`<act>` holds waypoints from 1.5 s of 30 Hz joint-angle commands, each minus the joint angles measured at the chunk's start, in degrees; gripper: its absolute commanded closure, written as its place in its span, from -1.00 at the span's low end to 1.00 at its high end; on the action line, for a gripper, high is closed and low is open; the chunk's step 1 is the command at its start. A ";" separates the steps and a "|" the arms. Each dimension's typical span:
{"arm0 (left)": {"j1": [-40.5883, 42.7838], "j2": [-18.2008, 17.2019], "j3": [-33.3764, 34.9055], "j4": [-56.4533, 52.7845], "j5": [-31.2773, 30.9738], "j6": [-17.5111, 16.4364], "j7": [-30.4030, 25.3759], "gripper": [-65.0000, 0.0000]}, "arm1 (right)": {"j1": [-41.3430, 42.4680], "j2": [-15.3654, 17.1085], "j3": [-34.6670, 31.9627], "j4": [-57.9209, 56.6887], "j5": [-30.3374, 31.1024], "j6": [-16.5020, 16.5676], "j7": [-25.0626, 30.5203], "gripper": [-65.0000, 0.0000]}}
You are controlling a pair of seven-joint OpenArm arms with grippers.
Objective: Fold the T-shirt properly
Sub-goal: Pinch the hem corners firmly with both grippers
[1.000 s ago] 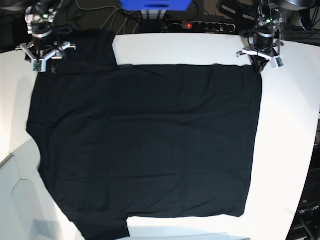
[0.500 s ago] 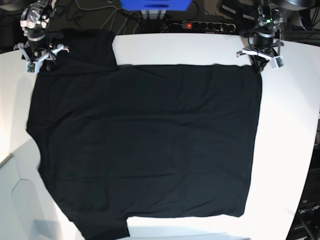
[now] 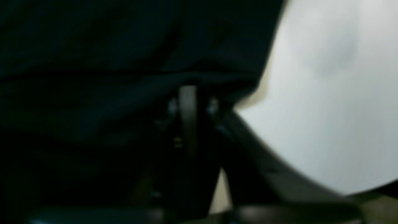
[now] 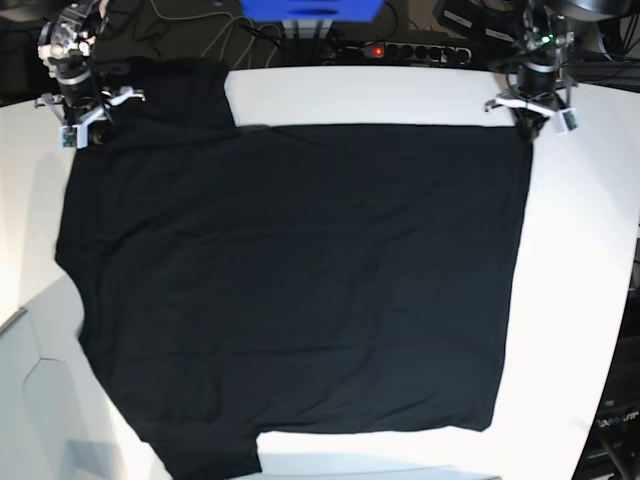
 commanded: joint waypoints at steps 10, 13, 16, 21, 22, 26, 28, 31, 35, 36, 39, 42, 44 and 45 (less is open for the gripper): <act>2.09 -0.57 -2.07 5.25 -0.02 -0.06 -1.22 0.99 | -1.02 0.02 0.24 8.19 -1.04 1.33 -1.77 1.00; 2.53 -0.57 -2.07 6.74 -0.02 -0.06 -1.22 0.99 | -1.11 -0.15 0.60 11.70 -0.95 1.42 -1.77 1.00; 2.88 -0.48 -2.16 7.18 -0.02 -0.06 -1.22 0.99 | -0.58 -1.30 2.35 14.16 -0.95 1.59 -1.77 1.00; 2.88 -0.48 -2.16 7.27 -0.02 -0.06 -1.22 0.99 | -0.94 -1.56 3.58 15.57 -0.95 1.59 -1.77 1.00; 2.88 -0.48 -2.16 7.27 -0.02 -0.06 -1.22 0.99 | -1.20 -1.56 3.58 15.57 -0.95 1.59 -1.86 1.00; 2.79 -0.48 -2.16 7.27 -0.02 -0.06 -1.22 0.99 | -3.75 -1.65 3.23 15.40 -0.86 1.68 -4.49 1.00; 2.70 -0.48 -2.16 7.27 -0.02 -0.06 -1.22 0.99 | -3.93 -1.65 3.23 15.40 -0.86 1.68 -6.60 0.94; 2.62 -0.48 -2.16 7.27 -0.02 -0.06 -1.22 0.99 | -3.84 -1.65 3.23 15.40 -0.86 4.41 -9.77 0.56; 2.44 -0.48 -2.16 7.27 -0.02 -0.06 -1.22 0.99 | -3.75 -1.74 3.32 14.87 -0.86 8.32 -10.47 -0.01; 2.44 -0.48 -2.16 7.27 -0.02 -0.06 -1.22 0.99 | -3.75 -1.74 3.32 14.34 -0.86 8.32 -10.47 -0.08; 2.44 -0.48 -2.16 7.27 -0.02 -0.06 -1.22 0.99 | -1.90 -1.74 3.85 10.82 -0.95 8.32 -10.47 -0.20; 2.44 -0.48 -2.16 7.18 -0.02 -0.06 -1.22 0.99 | -0.94 -1.30 4.38 6.25 -1.04 8.32 -10.47 -0.21; 2.53 -0.48 -2.16 7.18 -0.02 -0.06 -1.22 0.99 | -0.85 -1.30 4.90 5.20 -0.95 8.32 -10.03 -0.21; 2.53 -0.48 -2.16 7.18 -0.02 -0.06 -1.22 0.99 | -0.85 -1.30 4.90 5.02 -0.95 8.32 -9.95 -0.22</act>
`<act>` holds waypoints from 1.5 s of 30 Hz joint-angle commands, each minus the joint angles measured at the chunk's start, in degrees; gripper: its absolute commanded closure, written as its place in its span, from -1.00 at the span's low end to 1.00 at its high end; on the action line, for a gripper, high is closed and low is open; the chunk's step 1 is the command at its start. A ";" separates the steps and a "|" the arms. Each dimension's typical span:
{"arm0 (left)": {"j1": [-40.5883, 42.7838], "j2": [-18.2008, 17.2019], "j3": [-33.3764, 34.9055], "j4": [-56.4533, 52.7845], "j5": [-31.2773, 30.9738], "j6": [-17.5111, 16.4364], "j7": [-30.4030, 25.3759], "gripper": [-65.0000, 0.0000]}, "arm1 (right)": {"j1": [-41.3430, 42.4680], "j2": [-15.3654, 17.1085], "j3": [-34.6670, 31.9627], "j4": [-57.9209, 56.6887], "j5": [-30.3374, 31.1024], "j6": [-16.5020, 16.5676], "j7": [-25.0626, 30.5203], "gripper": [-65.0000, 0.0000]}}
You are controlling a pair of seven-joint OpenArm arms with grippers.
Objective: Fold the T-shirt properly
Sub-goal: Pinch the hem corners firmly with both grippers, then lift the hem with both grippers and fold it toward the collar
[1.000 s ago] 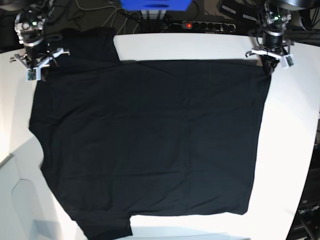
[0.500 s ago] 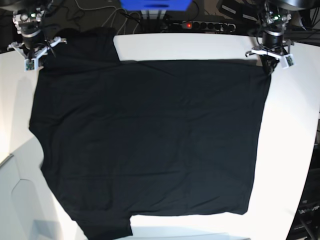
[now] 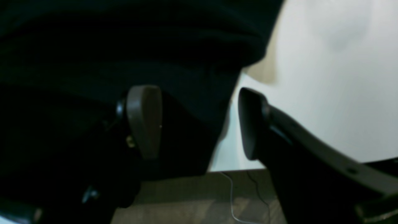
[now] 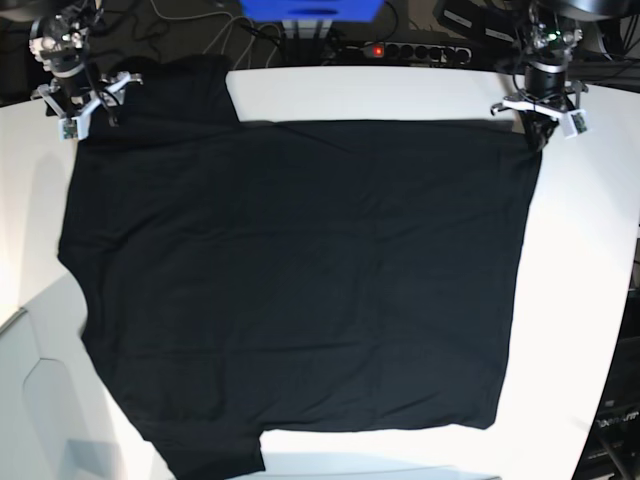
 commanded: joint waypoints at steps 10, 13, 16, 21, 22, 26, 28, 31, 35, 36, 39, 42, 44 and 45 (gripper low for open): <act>0.52 -0.53 -0.65 0.69 -0.04 -0.03 -1.44 0.99 | -0.52 0.43 0.34 0.08 -1.04 0.82 -0.74 -0.21; 0.52 -0.53 -0.65 0.69 -0.04 -0.03 -1.44 0.99 | -0.61 0.43 0.16 0.08 -1.04 0.82 -0.74 -0.16; 0.52 -0.53 -0.65 0.69 -0.04 -0.03 -1.44 0.99 | -0.70 0.43 0.07 -0.01 -1.04 0.82 -1.01 0.03; 0.61 -0.53 -0.65 0.78 -0.04 -0.03 -1.44 0.99 | -0.70 0.43 0.25 -0.01 -1.12 0.82 -1.18 0.43; 0.61 -0.53 -0.65 0.78 -0.04 -0.03 -1.44 0.99 | -0.70 0.43 0.25 -0.01 -1.12 0.82 -1.18 0.52; 0.61 -0.53 -0.65 0.87 -0.04 -0.03 -1.44 0.99 | -0.78 0.43 0.25 0.26 -1.12 0.82 -1.18 1.00; 0.61 -0.53 -0.65 0.87 -0.04 -0.03 -1.44 0.99 | -0.61 0.43 0.25 0.52 -1.12 0.82 -1.18 1.00; 0.61 -0.53 -0.65 0.87 -0.04 -0.03 -1.44 0.99 | -0.43 0.43 0.34 2.10 -1.04 0.82 -1.18 1.00; 0.61 -0.53 -0.65 0.95 -0.04 -0.03 -1.44 0.99 | -0.43 0.08 0.34 6.67 -1.04 0.82 -1.18 1.00; 0.61 -0.53 -0.65 0.95 -0.04 -0.03 -1.44 0.99 | -0.43 0.08 0.34 7.99 -1.04 0.82 -1.18 1.00; 0.43 -0.53 -0.65 1.04 -0.04 -0.03 -1.53 0.99 | 0.45 0.08 0.16 10.63 -0.95 0.82 -1.18 1.00; 0.25 -0.53 -1.18 2.27 -0.04 -0.03 -1.53 0.99 | 1.32 0.08 0.34 11.42 -0.95 0.82 -1.18 1.00; 0.17 -0.53 -2.41 3.68 -0.22 -0.03 -1.53 0.99 | 1.94 0.08 0.34 12.04 -0.95 0.82 -1.18 1.00; 0.08 -0.44 -2.76 4.29 -0.13 -0.03 -1.53 0.99 | 2.29 0.08 0.34 12.04 -0.95 0.82 -1.18 1.00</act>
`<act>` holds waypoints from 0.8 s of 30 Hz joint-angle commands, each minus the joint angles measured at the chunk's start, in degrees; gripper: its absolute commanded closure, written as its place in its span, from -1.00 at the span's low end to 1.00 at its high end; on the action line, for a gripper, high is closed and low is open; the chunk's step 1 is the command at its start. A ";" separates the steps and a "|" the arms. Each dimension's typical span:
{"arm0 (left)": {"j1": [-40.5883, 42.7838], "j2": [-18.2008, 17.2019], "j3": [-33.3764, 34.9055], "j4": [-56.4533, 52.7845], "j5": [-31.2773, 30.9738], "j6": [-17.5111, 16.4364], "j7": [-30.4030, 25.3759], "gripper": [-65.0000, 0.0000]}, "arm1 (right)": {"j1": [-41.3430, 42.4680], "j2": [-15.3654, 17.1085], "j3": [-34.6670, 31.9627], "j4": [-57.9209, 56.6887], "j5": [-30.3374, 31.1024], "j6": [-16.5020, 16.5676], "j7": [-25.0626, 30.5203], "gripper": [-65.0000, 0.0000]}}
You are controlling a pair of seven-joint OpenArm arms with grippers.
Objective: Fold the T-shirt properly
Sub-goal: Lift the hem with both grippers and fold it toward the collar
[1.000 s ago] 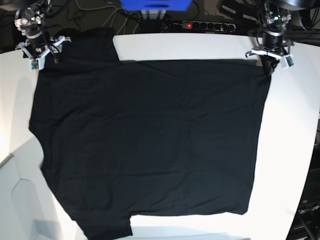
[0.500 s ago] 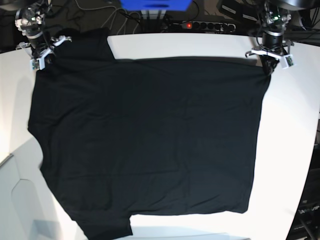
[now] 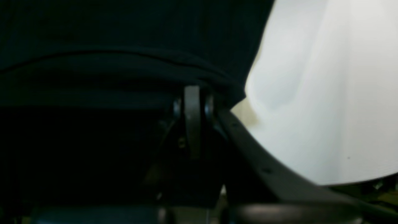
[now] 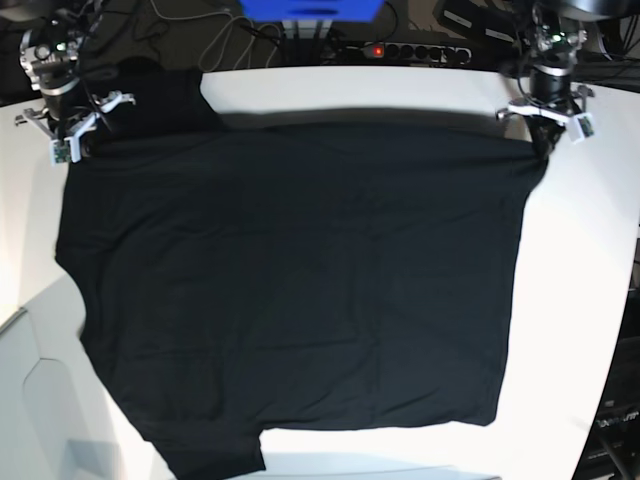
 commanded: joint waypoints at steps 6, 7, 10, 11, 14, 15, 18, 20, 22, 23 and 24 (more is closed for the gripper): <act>-3.07 -0.59 -2.55 2.09 0.07 0.14 -1.59 0.99 | 3.01 0.52 0.09 1.55 0.38 0.71 1.18 1.00; -3.77 -0.59 -2.55 1.92 0.07 0.14 -1.59 0.99 | 3.80 0.52 0.09 1.55 0.38 0.71 1.18 1.00; -5.97 -0.59 -2.37 1.74 0.07 0.14 -1.59 0.99 | 6.44 0.52 0.01 1.28 0.38 0.71 1.09 1.00; -6.49 -0.59 -2.20 1.74 0.07 0.14 -1.59 0.99 | 7.23 0.52 0.01 1.20 0.38 0.71 1.09 1.00; -9.31 -0.51 -2.02 1.74 0.07 0.14 -1.51 0.99 | 10.13 0.52 -1.31 1.02 0.12 0.71 1.09 1.00; -10.10 -0.33 -2.02 1.57 0.07 0.14 -1.51 0.99 | 10.74 0.60 -2.02 1.02 0.12 0.71 1.09 1.00; -13.70 0.11 -2.02 -0.19 0.07 0.14 -1.51 0.99 | 14.08 0.69 -4.21 0.93 0.03 0.71 1.09 1.00; -15.90 0.11 -2.02 -1.69 0.07 0.14 -1.51 0.99 | 16.19 0.78 -5.62 -0.39 0.03 0.71 1.00 1.00; -18.36 0.11 -2.02 -3.88 0.07 0.14 -1.51 0.99 | 19.27 0.87 -6.41 -2.76 -0.05 0.71 0.56 1.00; -19.59 0.11 -2.02 -5.03 0.07 0.14 -1.51 0.99 | 21.03 0.96 -6.41 -4.25 -0.05 0.71 -0.14 1.00; -20.65 0.11 -2.02 -6.08 0.07 0.14 -1.51 0.99 | 22.88 1.39 -6.50 -5.75 -0.05 0.71 -1.02 1.00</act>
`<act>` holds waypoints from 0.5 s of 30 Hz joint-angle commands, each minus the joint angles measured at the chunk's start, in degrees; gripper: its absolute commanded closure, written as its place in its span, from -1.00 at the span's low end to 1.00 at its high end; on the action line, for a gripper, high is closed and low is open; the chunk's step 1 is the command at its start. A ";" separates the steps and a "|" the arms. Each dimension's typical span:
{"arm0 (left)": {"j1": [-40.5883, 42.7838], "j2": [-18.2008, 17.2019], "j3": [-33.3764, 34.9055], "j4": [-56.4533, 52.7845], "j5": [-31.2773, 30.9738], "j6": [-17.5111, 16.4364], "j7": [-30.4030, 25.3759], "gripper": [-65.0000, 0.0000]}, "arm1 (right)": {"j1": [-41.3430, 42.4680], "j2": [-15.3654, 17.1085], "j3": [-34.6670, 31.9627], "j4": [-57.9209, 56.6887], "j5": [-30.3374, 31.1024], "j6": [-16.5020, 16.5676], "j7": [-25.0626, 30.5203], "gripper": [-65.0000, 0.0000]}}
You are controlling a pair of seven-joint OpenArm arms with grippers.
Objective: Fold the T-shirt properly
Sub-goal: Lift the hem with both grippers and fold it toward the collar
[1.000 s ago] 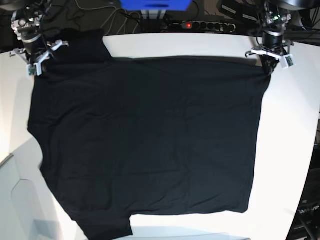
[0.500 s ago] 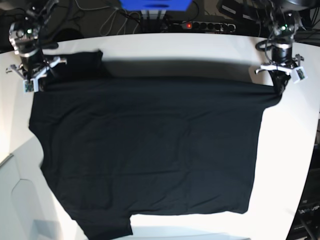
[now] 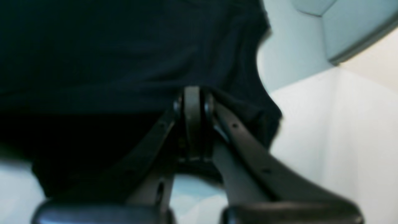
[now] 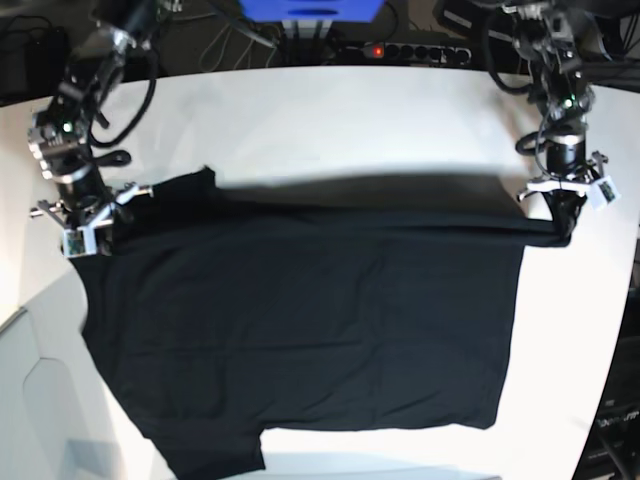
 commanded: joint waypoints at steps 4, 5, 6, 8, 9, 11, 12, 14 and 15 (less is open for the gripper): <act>-4.63 -0.90 -0.36 -2.74 -0.31 -0.14 -1.77 0.99 | 6.34 2.91 0.08 -5.24 0.71 0.30 -0.40 1.00; -6.04 -0.98 -0.36 -3.62 -0.31 -0.06 -1.77 0.99 | 7.57 3.53 0.08 -6.73 0.71 0.30 -0.40 1.00; -7.35 -1.07 -0.36 -4.58 -0.31 -0.06 -1.77 0.99 | 8.98 4.23 0.08 -8.31 0.71 0.30 -0.49 1.00; -9.38 -1.16 0.34 -5.99 -0.22 -0.06 -1.77 0.99 | 11.17 5.11 0.08 -11.04 0.71 0.30 -0.49 1.00; -10.17 -1.25 0.69 -6.61 -0.22 -0.06 -1.77 0.99 | 12.23 5.46 -0.01 -12.10 0.71 0.30 -0.49 1.00; -11.75 -1.25 1.05 -8.10 -0.22 -0.06 -1.77 0.99 | 13.90 6.52 -1.50 -14.29 0.71 0.30 -0.49 1.00; -12.37 -1.25 1.57 -8.63 -0.22 -0.06 -1.77 0.99 | 14.43 7.13 -2.38 -15.17 0.71 0.30 -0.49 1.00; -13.51 -1.25 3.07 -9.68 -0.22 -0.06 -1.77 0.99 | 15.48 8.19 -4.32 -16.93 0.71 0.30 -0.13 1.00; -14.04 -1.25 3.59 -10.21 -0.13 -0.06 -1.77 0.99 | 16.19 8.63 -5.28 -17.90 0.71 0.30 -0.05 1.00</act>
